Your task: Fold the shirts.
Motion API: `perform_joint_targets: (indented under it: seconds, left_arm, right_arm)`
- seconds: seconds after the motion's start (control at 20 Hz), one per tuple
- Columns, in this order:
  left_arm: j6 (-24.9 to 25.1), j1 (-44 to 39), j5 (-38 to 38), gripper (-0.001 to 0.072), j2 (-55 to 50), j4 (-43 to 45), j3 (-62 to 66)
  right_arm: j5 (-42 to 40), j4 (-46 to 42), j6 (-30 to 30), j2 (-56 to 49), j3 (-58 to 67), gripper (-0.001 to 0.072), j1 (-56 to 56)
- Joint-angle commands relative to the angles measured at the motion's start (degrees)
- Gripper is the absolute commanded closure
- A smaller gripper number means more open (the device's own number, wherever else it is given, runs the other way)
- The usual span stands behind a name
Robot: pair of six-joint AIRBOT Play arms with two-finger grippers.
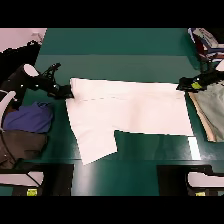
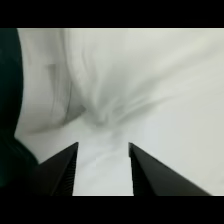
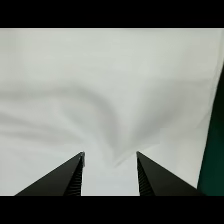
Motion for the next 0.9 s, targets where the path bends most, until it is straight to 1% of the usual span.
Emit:
perform_joint_targets:
  seconds: [0.0, 0.1, 0.25, 0.4, 0.5, 0.6, 0.7, 0.85]
  left_arm:
    - [-2.6, 0.2, -5.7, 0.033, 6.8, 6.9, -5.4]
    - [-4.0, 0.2, -5.6, 0.033, 13.8, 5.6, -14.4]
    - [-4.5, 0.2, -4.8, 0.033, 24.3, 1.0, -28.8]
    - [-4.6, 0.2, -4.4, 0.033, 31.6, -4.7, -38.6]
    - [-4.3, 0.2, -3.1, 0.033, 33.5, -8.4, -42.6]
    - [-4.4, -1.0, -1.6, 0.033, 33.5, -10.3, -45.1]
    - [-4.4, -4.8, 1.4, 0.033, 33.5, -11.0, -47.3]
    - [-4.7, -9.7, 7.3, 0.033, 33.5, -13.7, -48.5]
  right_arm:
    - [1.1, 0.5, -0.1, 6.5, -3.8, 0.0325, -2.2]
    - [2.4, 0.5, -1.1, 12.0, -8.7, 0.0326, -3.9]
    - [2.1, 0.6, -1.2, 18.2, -15.1, 0.0325, -6.2]
    - [1.8, 0.6, -1.1, 21.6, -18.8, 0.0326, -7.5]
    - [1.8, 0.6, -1.1, 23.0, -19.5, 0.0326, -7.5]
    - [1.8, 1.7, -1.1, 24.0, -19.5, 0.0326, -7.4]
    - [1.7, 3.6, -1.1, 25.0, -19.4, 0.0326, -7.4]
    - [2.1, 3.7, -1.1, 26.3, -19.5, 0.0326, -7.4]
